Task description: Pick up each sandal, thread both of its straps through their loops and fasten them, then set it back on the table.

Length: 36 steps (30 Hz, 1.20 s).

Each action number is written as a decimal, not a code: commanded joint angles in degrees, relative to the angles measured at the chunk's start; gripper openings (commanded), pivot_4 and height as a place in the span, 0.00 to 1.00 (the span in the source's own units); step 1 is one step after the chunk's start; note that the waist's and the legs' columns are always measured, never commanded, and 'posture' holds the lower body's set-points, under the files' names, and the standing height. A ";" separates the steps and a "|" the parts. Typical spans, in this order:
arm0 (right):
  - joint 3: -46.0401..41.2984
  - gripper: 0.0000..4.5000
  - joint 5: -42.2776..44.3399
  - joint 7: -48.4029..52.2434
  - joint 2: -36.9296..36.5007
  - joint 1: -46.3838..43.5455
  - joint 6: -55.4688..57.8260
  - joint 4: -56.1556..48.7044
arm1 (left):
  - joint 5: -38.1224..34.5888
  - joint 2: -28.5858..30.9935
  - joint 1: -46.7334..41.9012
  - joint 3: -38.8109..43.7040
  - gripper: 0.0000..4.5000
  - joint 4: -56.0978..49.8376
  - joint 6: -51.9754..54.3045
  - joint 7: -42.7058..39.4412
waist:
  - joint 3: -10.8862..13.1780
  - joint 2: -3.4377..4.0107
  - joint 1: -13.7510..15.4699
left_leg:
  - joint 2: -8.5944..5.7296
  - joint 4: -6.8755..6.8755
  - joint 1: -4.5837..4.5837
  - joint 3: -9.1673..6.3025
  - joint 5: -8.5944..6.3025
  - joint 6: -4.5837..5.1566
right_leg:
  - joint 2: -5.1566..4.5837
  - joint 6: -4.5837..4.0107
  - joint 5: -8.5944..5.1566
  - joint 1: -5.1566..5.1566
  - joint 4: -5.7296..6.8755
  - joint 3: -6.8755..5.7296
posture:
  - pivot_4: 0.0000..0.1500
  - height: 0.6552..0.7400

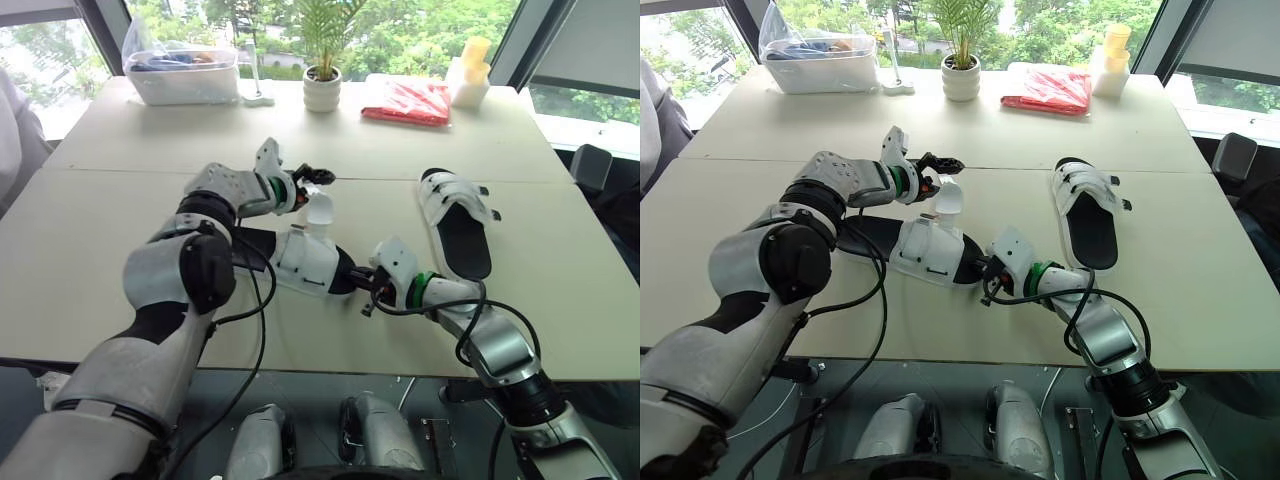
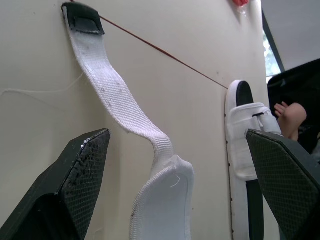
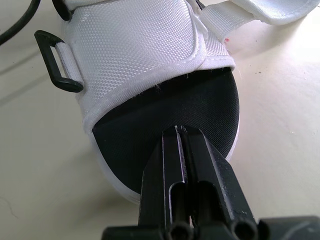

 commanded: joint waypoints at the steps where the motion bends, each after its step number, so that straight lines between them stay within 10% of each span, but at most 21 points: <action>1: 2.23 0.00 -2.00 -0.15 -0.55 2.82 2.66 3.42 | 0.89 -0.89 -0.03 -0.47 0.99 -1.29 -1.23 2.98 | 0.00 0.00 0.01 | 0.00 -0.01 0.03 0.01 0.00 0.00 | 0.00 0.00 0.00 0.03 0.00 0.00 | 1.00 0.87; 9: 2.14 0.00 -2.01 -0.57 -0.42 2.98 2.75 3.33 | 0.35 -1.09 -0.68 0.49 0.94 -1.42 -3.52 3.96 | 0.00 0.00 0.01 | 0.00 -0.10 0.23 0.05 0.00 -0.02 | 0.01 0.01 0.00 0.18 -0.03 0.01 | 1.00 0.87; 18: 2.15 0.00 -1.87 -0.79 -0.45 3.27 2.84 3.17 | -1.23 -1.28 -0.99 2.19 0.02 -1.87 -5.30 -0.44 | 0.00 0.00 -0.01 | 0.00 -0.12 0.31 0.07 0.00 -0.02 | 0.01 0.01 -0.01 0.24 -0.05 0.02 | 1.00 0.87; 30: 2.15 0.00 -1.76 -0.26 -1.04 2.97 2.99 3.08 | 15.01 3.29 1.14 -25.63 0.01 -10.28 -19.96 -61.38 | -0.01 0.02 -0.10 | -0.03 -0.15 0.33 0.22 0.01 -0.05 | 0.22 0.02 -0.03 0.24 -0.05 -0.03 | 1.00 0.87; 36: 2.26 0.00 -1.68 0.04 -1.31 3.02 3.05 3.00 | 14.49 6.47 15.45 -35.43 0.01 -31.53 -37.34 -78.02 | -0.02 0.06 -0.13 | 0.02 -0.14 0.34 0.17 0.01 -0.05 | 0.07 0.00 -0.03 0.24 -0.07 0.10 | 1.00 0.87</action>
